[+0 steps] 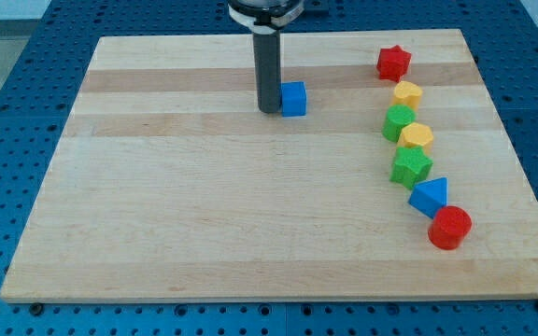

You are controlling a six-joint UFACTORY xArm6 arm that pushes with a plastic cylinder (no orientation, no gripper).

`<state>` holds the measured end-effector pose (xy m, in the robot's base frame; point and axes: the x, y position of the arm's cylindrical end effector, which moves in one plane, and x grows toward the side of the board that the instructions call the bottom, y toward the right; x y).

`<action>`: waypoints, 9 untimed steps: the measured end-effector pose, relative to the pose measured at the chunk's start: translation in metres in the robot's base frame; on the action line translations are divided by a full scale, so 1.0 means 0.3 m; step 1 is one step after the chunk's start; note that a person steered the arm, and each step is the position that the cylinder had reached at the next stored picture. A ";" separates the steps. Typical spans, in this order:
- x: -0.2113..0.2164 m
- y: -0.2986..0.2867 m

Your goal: Slide the blue cube between the red star and yellow heart

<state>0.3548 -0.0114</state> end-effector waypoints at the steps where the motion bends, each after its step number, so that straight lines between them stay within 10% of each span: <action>1: 0.000 0.064; 9: -0.089 0.278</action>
<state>0.3280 0.0721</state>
